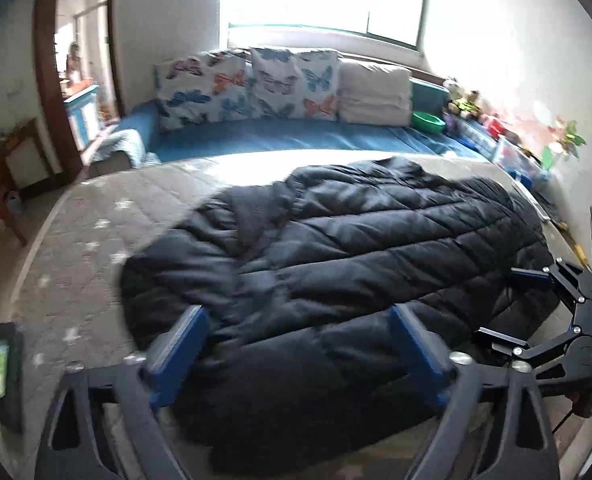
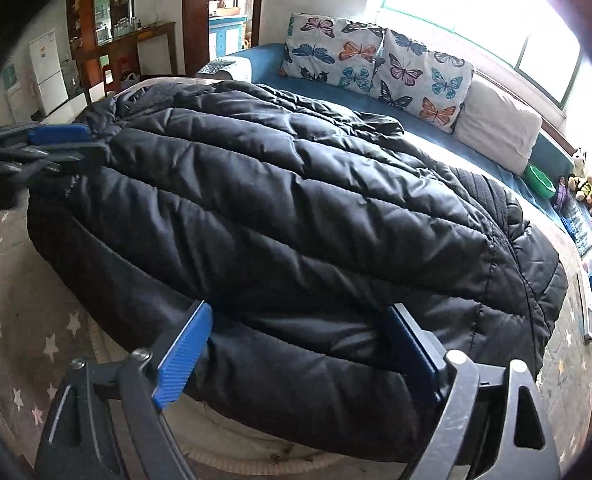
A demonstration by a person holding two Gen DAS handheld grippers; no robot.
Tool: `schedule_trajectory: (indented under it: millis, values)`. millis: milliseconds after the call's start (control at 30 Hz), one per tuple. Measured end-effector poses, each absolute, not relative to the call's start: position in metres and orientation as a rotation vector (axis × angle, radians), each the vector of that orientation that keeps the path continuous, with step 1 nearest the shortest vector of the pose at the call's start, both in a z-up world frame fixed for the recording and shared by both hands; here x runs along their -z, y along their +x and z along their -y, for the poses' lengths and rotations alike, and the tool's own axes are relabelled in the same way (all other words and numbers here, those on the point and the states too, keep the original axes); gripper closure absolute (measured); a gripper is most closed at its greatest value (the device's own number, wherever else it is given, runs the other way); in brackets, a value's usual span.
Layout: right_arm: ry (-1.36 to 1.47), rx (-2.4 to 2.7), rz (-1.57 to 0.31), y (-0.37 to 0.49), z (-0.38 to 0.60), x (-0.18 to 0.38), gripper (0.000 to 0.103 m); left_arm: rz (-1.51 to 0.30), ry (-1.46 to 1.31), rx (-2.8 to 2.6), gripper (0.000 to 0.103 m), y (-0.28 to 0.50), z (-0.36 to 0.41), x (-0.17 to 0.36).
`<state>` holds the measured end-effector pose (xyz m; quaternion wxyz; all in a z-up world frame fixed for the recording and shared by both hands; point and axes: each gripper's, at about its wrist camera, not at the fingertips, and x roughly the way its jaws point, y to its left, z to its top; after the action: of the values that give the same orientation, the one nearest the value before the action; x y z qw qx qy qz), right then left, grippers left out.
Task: Fold large clothes
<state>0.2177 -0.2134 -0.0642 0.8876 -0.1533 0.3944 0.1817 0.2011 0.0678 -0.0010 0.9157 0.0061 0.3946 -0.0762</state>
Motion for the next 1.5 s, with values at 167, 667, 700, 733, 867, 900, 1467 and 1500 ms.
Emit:
schedule_trajectory:
  millis: [167, 667, 700, 733, 867, 900, 1467, 1500]
  values:
    - [-0.292, -0.381, -0.817, 0.219, 0.212, 0.066, 0.0, -0.79, 0.015, 0.088, 0.0, 0.179, -0.096, -0.019]
    - [-0.243, -0.413, -0.831, 0.226, 0.213, 0.068, 0.0, -0.955, -0.203, 0.162, 0.0, 0.178, -0.152, 0.011]
    - [-0.244, -0.417, -0.829, 0.226, 0.214, 0.067, 0.0, -0.97, -0.243, 0.183, 0.0, 0.181, -0.154, 0.015]
    - [-0.248, -0.422, -0.82, 0.225, 0.214, 0.067, 0.0, -0.981, -0.297, 0.209, 0.0, 0.183, -0.157, 0.02]
    - [-0.243, -0.443, -0.781, 0.215, 0.22, 0.06, 0.0, -1.0, -0.425, 0.253, 0.0, 0.19, -0.168, 0.034]
    - [-0.237, -0.453, -0.776, 0.213, 0.221, 0.057, 0.0, -1.003, -0.451, 0.267, 0.0, 0.192, -0.171, 0.036]
    - [0.069, -0.386, -0.812, 0.219, 0.341, 0.014, 0.0, -1.068, -0.556, 0.352, 0.0, 0.228, -0.184, 0.067]
    - [0.097, -0.374, -0.829, 0.222, 0.351, 0.018, 0.0, -1.072, -0.556, 0.355, 0.0, 0.231, -0.181, 0.068]
